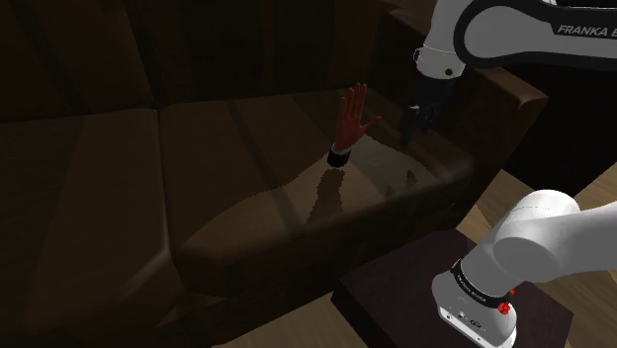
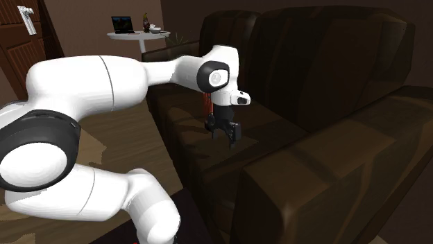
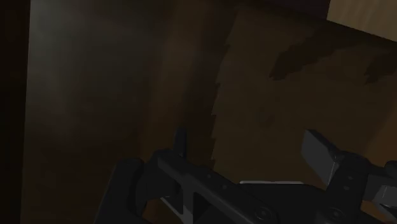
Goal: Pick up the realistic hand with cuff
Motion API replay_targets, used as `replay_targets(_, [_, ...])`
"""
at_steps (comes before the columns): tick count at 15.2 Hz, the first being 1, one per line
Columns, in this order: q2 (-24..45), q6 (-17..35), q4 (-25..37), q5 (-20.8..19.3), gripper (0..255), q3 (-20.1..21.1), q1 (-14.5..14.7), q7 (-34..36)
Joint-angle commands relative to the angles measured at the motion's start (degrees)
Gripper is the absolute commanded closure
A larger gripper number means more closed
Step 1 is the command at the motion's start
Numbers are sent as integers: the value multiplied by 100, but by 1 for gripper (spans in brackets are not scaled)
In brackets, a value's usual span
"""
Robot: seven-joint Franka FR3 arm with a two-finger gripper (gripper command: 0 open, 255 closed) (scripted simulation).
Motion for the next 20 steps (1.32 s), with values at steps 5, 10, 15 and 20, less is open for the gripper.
replay_targets(5, [281, 298, 463, -7, 0, -4, 488, -958])
replay_targets(10, [477, 582, 967, 55, 0, -5, 1108, -2161])
replay_targets(15, [512, 776, 1369, 183, 0, -16, 1747, -3378])
replay_targets(20, [417, 1088, 1052, 217, 0, -16, 1865, -3581])
